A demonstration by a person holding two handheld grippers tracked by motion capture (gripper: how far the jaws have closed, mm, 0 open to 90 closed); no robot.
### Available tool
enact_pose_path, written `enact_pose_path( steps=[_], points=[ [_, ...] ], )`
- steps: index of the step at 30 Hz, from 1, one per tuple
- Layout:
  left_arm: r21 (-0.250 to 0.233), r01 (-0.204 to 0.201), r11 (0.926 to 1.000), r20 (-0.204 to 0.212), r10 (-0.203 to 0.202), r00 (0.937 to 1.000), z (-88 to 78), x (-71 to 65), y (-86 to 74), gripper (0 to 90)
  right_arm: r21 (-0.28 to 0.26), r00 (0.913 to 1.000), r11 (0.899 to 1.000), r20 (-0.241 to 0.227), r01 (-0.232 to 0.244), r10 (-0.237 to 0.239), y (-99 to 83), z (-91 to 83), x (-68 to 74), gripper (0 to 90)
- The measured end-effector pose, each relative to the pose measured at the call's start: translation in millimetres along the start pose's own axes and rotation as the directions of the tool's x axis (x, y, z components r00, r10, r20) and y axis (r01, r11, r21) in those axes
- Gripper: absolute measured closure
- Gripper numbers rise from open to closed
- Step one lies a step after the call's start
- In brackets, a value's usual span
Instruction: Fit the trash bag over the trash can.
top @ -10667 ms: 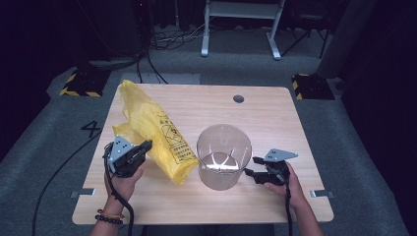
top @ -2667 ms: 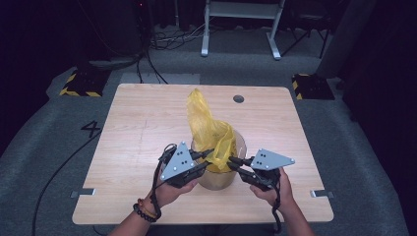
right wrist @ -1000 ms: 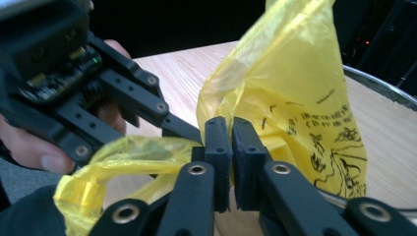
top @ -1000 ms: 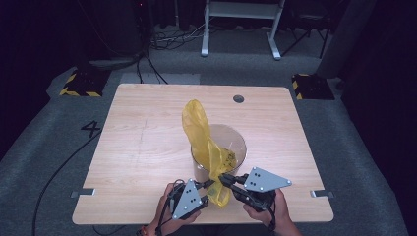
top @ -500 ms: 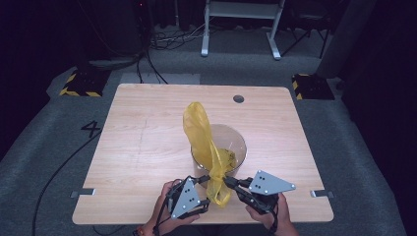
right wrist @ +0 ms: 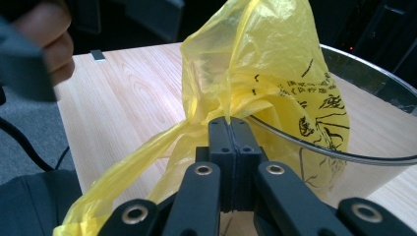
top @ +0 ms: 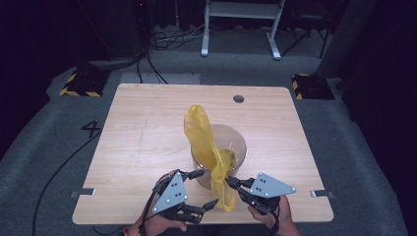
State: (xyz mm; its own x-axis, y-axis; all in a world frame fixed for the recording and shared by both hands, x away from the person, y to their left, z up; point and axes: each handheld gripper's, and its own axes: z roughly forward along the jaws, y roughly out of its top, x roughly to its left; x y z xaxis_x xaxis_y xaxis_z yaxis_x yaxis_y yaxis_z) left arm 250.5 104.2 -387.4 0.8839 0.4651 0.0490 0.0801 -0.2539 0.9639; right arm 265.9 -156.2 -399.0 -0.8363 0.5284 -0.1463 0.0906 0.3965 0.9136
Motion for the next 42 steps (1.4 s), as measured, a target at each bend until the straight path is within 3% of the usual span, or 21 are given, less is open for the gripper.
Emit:
enact_pose_path(
  steps=[4,8,12,14,17,20,26,28,30,33,35,37,38,42],
  points=[
    [0.023,0.003,0.9997,-0.020,-0.003,0.9998,10.9,4.6,5.4,21.6,-0.001,0.9999,1.000,-0.004,0.013,-0.013,-0.2,-0.1,0.7,90.0],
    [0.066,0.013,0.9978,-0.074,-0.008,0.9972,23.8,11.0,6.7,29.2,-0.003,0.9998,1.000,-0.009,0.020,-0.020,-1.0,-0.1,0.7,90.0],
    [0.078,0.007,0.9969,-0.079,-0.001,0.9969,27.8,22.3,4.8,55.8,-0.002,0.9999,1.000,-0.015,0.009,-0.009,-2.4,-1.2,-0.6,90.0],
    [0.061,0.009,0.9981,-0.065,-0.005,0.9978,24.2,26.5,2.4,66.0,-0.005,0.9999,1.000,-0.013,0.002,-0.002,-3.3,-2.3,-1.7,90.0],
    [0.051,0.010,0.9987,-0.079,-0.006,0.9968,14.2,30.9,-1.9,79.6,-0.003,0.9999,1.000,0.003,-0.013,0.013,-6.0,-4.8,-4.5,90.0],
    [0.052,0.020,0.9985,-0.096,-0.015,0.9952,4.6,35.5,-7.5,84.1,0.002,0.9994,0.999,0.017,-0.032,0.032,-8.6,-6.6,-8.1,90.0],
    [0.029,0.083,0.9961,-0.114,-0.079,0.9904,-11.5,49.0,-22.7,88.6,0.009,0.9932,0.995,0.059,-0.101,0.100,-15.2,-12.1,-20.3,90.0],
    [0.021,0.084,0.9963,-0.136,-0.080,0.9874,-13.3,47.2,-22.8,86.6,0.001,0.9895,0.991,0.058,-0.133,0.132,-17.4,-14.1,-25.0,90.0],
    [0.012,0.073,0.9973,-0.146,-0.070,0.9868,-12.5,41.6,-18.1,71.4,-0.002,0.9902,0.991,0.051,-0.130,0.130,-17.9,-14.6,-24.5,90.0],
    [0.008,0.041,0.9991,-0.107,-0.040,0.9935,-6.2,28.8,-7.7,57.4,0.002,0.9942,0.995,0.045,-0.098,0.098,-16.4,-12.4,-18.4,90.0],
    [0.020,0.052,0.9984,-0.055,-0.051,0.9972,1.4,22.9,-2.3,48.2,0.002,0.9969,0.997,0.033,-0.071,0.071,-15.4,-9.8,-13.8,90.0],
    [0.032,0.047,0.9984,-0.068,-0.045,0.9967,11.3,15.6,2.0,40.8,0.008,0.9984,0.999,0.031,-0.047,0.047,-15.8,-8.2,-10.1,90.0],
    [0.038,0.049,0.9981,-0.055,-0.046,0.9974,15.7,14.0,3.5,38.8,0.015,0.9992,0.999,0.029,-0.029,0.028,-16.4,-7.6,-8.4,90.0],
    [0.079,0.042,0.9960,-0.075,-0.036,0.9965,31.5,11.5,8.4,37.4,0.018,0.9995,1.000,0.031,-0.011,0.011,-17.5,-8.5,-7.1,90.0]
  ],
)
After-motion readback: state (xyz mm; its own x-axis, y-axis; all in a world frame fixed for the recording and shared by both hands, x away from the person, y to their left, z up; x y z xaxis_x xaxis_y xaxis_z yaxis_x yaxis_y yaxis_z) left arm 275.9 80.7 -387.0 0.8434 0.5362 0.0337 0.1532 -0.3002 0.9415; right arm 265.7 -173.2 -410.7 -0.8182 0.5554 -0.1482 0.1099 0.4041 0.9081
